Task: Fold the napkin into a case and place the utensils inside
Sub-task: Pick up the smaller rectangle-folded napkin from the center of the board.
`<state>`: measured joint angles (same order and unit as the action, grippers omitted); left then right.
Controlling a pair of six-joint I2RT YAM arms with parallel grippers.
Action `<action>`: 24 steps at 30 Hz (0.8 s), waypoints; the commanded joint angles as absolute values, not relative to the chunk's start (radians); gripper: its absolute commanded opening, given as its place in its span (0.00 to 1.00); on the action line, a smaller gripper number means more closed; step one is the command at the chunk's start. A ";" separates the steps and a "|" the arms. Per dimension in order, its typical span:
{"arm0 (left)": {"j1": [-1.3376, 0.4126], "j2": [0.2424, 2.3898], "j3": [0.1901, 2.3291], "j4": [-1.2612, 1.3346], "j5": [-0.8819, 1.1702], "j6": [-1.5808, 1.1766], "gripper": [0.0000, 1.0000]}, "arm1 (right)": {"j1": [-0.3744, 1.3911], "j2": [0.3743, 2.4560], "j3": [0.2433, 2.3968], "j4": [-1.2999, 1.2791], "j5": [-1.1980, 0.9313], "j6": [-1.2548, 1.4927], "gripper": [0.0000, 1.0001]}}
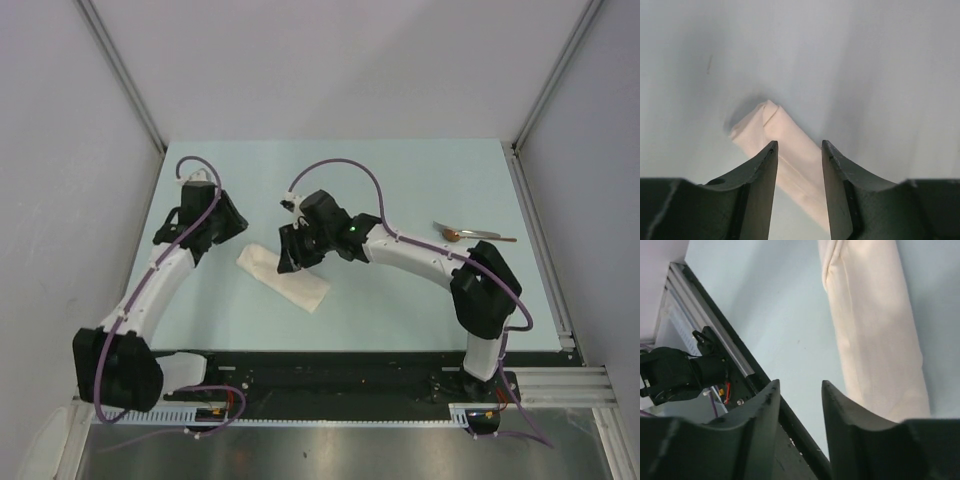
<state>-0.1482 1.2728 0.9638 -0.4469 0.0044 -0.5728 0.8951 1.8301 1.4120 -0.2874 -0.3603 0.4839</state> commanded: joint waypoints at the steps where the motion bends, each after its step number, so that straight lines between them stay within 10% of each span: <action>1: -0.140 1.152 0.994 -0.549 -0.201 -0.667 0.46 | 0.916 1.882 1.554 -0.511 -0.195 0.304 0.48; 8: -0.132 1.114 1.000 -0.650 -0.282 -0.724 0.48 | 0.983 2.071 1.739 -0.607 -0.016 0.207 0.64; 24: -0.077 1.089 0.950 -0.620 -0.203 -0.699 0.48 | 1.144 2.233 1.848 -0.696 0.242 0.192 0.61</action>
